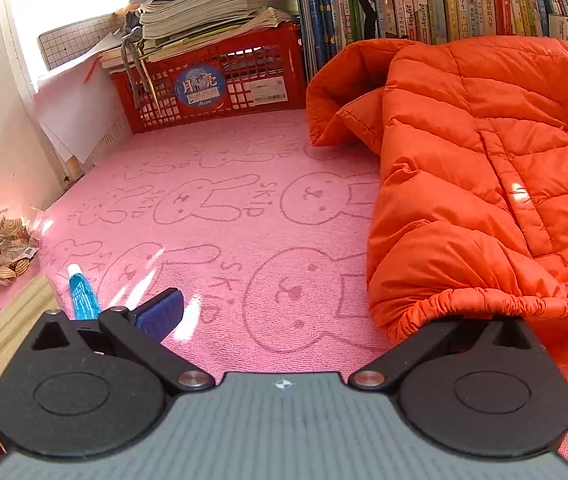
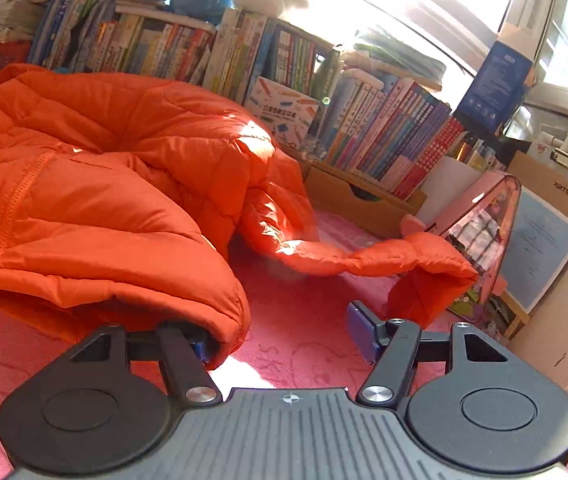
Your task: Fold clothes
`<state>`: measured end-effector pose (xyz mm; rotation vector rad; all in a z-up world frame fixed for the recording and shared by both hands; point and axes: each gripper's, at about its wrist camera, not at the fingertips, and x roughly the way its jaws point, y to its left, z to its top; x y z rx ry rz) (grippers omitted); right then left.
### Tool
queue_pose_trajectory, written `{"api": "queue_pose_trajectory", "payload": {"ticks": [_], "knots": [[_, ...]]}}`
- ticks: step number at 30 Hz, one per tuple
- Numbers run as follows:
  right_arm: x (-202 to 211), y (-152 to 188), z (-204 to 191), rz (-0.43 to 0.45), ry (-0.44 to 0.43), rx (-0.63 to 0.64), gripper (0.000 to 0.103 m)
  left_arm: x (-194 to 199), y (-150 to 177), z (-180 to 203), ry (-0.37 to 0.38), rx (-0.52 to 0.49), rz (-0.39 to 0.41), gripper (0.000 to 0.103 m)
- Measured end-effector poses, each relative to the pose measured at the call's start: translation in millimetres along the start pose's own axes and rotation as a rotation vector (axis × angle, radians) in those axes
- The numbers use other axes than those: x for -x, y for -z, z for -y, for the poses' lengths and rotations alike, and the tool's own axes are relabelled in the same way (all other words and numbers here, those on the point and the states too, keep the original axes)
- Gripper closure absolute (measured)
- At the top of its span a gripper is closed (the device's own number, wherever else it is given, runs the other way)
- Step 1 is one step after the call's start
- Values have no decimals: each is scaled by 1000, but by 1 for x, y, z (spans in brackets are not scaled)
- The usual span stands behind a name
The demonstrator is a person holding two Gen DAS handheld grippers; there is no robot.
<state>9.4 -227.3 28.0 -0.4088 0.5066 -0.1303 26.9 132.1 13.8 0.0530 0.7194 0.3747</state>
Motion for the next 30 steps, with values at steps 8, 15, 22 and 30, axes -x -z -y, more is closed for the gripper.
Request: {"api": "queue_pose_trajectory", "payload": {"ticks": [8,15,22,30], "knots": [[27,8,0,27,-9,28,27,27,2,-27,-8,64,44,0],[82,29,6,-6,-71,80,15,53,29,-63,79,107,-44,0],[107,59,6,-90,-102,118,11,70,54,-49,55,-45,-63,0],[131,62,49,-108,-541,-88,11,125,38,-64,165,-230,21,0]]}}
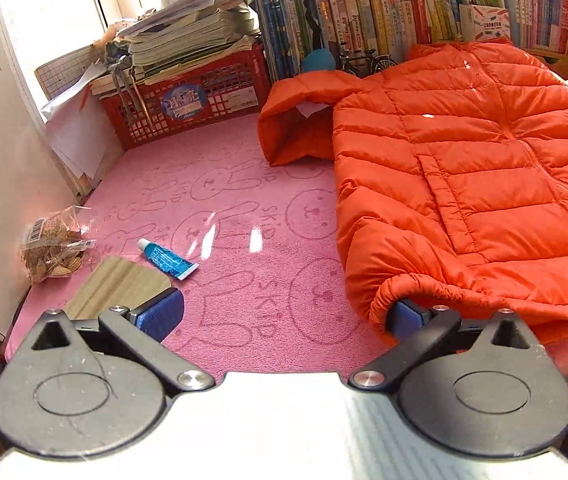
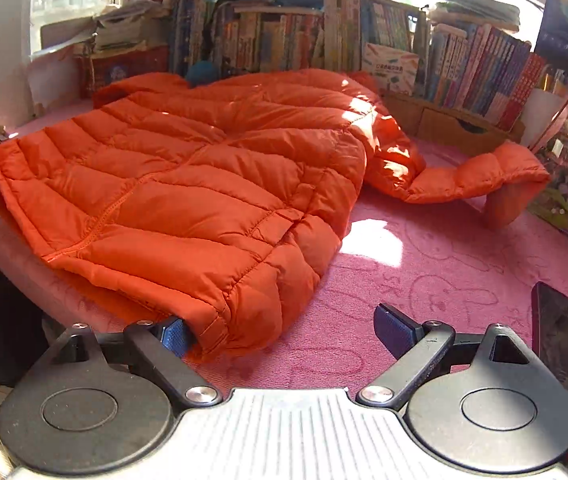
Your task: Fold clothes
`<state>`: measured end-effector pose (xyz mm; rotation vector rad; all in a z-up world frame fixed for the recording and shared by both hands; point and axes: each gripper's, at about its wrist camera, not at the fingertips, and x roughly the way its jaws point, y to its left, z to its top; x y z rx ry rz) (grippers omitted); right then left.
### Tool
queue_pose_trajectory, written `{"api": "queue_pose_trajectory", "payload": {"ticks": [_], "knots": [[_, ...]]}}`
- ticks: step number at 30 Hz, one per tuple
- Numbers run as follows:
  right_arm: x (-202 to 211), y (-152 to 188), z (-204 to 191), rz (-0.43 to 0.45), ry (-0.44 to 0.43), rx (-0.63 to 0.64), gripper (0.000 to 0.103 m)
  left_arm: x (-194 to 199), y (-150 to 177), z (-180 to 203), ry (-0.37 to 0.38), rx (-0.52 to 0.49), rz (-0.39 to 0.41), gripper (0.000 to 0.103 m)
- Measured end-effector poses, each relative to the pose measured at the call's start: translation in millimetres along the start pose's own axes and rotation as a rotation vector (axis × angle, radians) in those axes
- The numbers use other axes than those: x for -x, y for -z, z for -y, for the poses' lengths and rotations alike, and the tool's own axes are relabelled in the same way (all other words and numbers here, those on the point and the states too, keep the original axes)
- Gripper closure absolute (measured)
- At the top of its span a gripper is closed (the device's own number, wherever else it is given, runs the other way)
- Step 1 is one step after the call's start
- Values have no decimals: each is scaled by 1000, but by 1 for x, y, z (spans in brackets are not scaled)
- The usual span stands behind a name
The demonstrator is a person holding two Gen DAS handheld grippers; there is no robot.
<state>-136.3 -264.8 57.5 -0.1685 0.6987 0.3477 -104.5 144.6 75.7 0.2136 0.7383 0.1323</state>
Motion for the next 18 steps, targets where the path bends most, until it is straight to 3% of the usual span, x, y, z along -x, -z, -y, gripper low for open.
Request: {"api": "queue_pose_trajectory", "payload": {"ticks": [3,6,10,12,14,16,18], "knots": [[12,2,12,11,-67,-66,11,20,-3,-1,34,-62,59,0],[18,-2,22,77,-111,-173,9,37,-10,1,107,-88,149,0],[14,-12,23,236,-269,-302,0,43,-24,12,234,-9,293,0],[8,-21,17,342,-328,-351,0,31,-35,32,197,70,347,0],[-1,-29,6,454,-328,-394,0,15,-42,54,134,120,357,0],[-18,-35,-12,519,-263,-422,0,-13,-48,81,70,158,338,0],[-45,-36,-31,494,-176,-460,0,-37,-49,100,17,183,295,0]]}}
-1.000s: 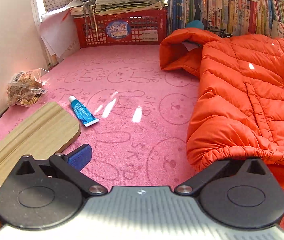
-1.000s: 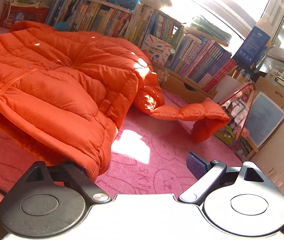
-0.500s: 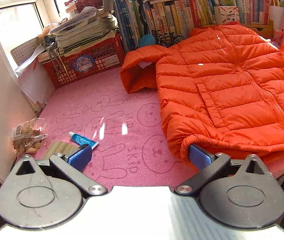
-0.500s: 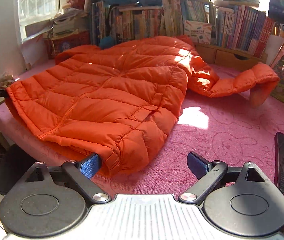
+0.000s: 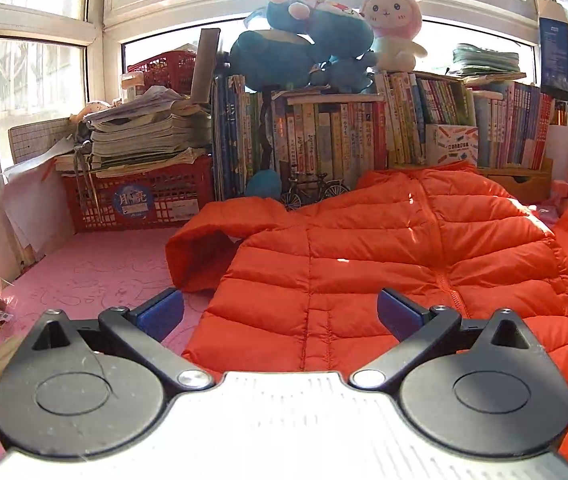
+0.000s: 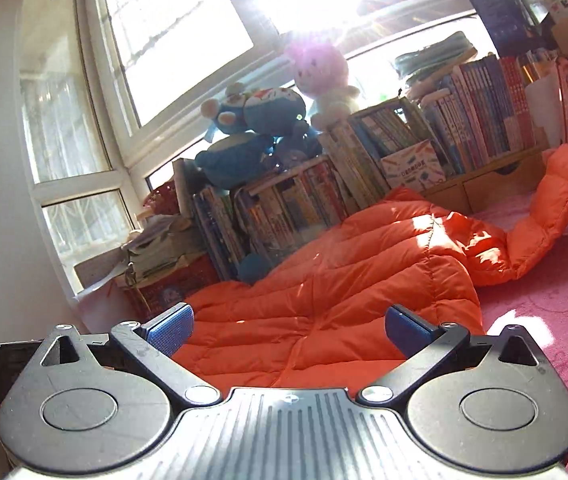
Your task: Fold clothes
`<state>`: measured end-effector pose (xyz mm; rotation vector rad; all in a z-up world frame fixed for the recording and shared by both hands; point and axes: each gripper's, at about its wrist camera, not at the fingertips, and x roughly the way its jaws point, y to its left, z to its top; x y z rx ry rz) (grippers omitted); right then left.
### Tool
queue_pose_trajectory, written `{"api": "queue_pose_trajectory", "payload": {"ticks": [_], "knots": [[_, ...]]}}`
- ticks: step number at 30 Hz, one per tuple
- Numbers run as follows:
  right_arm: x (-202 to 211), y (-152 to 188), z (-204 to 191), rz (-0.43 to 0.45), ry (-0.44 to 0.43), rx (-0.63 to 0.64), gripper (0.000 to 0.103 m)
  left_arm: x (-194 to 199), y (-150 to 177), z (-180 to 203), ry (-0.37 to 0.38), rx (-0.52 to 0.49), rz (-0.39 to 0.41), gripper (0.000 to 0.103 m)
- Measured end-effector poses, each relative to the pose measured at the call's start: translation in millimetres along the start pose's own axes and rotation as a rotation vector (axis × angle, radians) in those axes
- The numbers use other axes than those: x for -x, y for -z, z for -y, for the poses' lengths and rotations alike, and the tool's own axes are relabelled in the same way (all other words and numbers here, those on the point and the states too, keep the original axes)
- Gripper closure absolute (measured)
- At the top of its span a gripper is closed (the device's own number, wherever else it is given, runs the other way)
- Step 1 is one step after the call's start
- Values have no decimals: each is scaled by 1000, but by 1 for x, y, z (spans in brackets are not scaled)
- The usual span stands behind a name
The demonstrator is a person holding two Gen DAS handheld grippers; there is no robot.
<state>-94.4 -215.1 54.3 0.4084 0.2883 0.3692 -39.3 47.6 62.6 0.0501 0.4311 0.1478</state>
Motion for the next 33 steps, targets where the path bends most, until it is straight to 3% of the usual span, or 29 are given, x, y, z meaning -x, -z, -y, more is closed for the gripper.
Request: {"api": "queue_pose_trajectory", "payload": {"ticks": [4,10,13,19,23,25,26,29,33], "knots": [[-33,35,-11,-51,106,29,1,-30,23,19,-53,-33,-62,0],[-62,66,-40,-165,374,417,2,-42,50,17,-135,-92,-118,0],[-64,73,-42,-195,423,501,3,-43,49,9,-134,-90,-133,0],[-53,70,-20,-194,537,557,1,-38,53,-8,-97,-76,-144,0],[-43,59,6,-205,582,510,1,-31,53,-16,-188,-126,-156,0],[-39,53,16,-214,598,488,1,-29,47,-29,-198,-119,-174,0],[-37,50,19,-217,608,489,1,-28,41,-38,-179,-100,-182,0],[-28,33,23,-219,587,438,2,-34,15,-67,-31,10,-188,0],[-19,6,10,-126,542,414,2,-69,-19,-91,171,183,-165,0]]}}
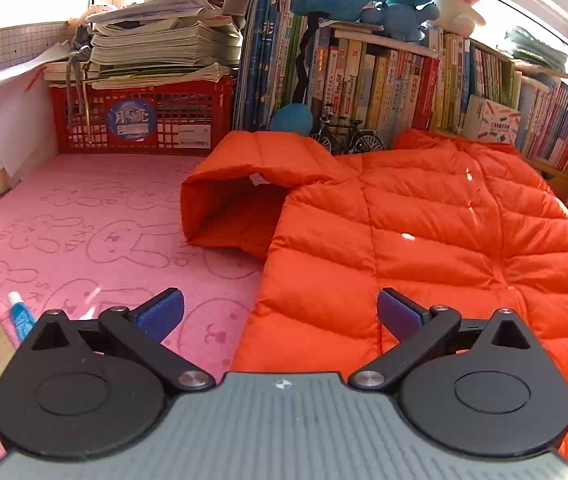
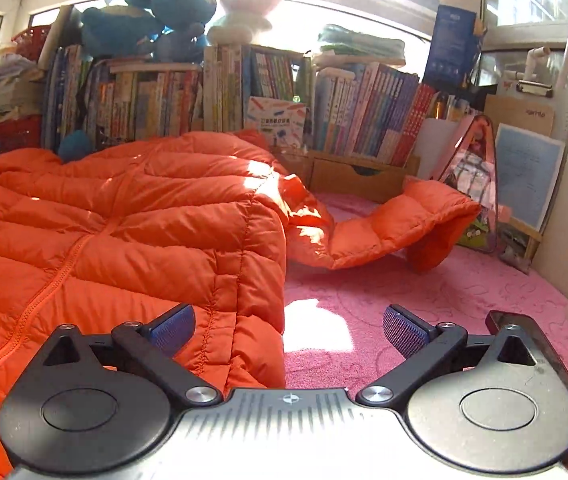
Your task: Fold clothes
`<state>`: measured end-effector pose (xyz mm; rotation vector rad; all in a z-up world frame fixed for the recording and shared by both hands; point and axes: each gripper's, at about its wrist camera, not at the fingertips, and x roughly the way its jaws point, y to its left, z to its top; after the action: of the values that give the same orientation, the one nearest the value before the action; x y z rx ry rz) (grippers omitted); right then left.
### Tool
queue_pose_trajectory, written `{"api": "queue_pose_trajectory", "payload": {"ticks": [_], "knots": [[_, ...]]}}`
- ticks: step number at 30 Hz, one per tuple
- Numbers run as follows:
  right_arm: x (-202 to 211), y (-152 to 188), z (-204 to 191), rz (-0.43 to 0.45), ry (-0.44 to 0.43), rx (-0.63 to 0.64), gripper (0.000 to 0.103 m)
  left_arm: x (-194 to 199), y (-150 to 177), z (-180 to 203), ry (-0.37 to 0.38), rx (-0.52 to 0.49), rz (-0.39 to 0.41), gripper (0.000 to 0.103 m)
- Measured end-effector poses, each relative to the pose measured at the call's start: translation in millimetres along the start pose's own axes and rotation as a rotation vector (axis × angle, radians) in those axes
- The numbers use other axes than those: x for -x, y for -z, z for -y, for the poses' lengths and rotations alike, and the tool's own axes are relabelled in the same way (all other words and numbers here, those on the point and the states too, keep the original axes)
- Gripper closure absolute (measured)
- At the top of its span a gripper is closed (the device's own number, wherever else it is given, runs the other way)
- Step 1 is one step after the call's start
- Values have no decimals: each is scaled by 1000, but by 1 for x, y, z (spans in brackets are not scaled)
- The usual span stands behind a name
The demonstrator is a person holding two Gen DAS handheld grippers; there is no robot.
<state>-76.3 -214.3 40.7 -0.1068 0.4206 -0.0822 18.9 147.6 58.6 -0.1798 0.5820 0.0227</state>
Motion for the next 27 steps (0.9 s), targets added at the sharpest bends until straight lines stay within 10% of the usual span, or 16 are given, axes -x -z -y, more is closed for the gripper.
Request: {"api": "queue_pose_trajectory", "payload": {"ticks": [11,20,22,25,27], "knots": [[-23,-37,-48,45,-263,-50,0,-144,-75,-24,65,399,-131,0],[-52,-7,-85,-49,-260,78,0,-192,-79,-15,-37,423,-165,1],[-52,-5,-86,-50,-260,87,0,-192,-82,-15,-67,422,-157,19],[-55,-5,-86,-68,-263,85,0,-185,-89,-23,-89,477,-120,74],[-56,-5,-84,-69,-264,81,0,-173,-96,-32,-90,509,-71,84]]}}
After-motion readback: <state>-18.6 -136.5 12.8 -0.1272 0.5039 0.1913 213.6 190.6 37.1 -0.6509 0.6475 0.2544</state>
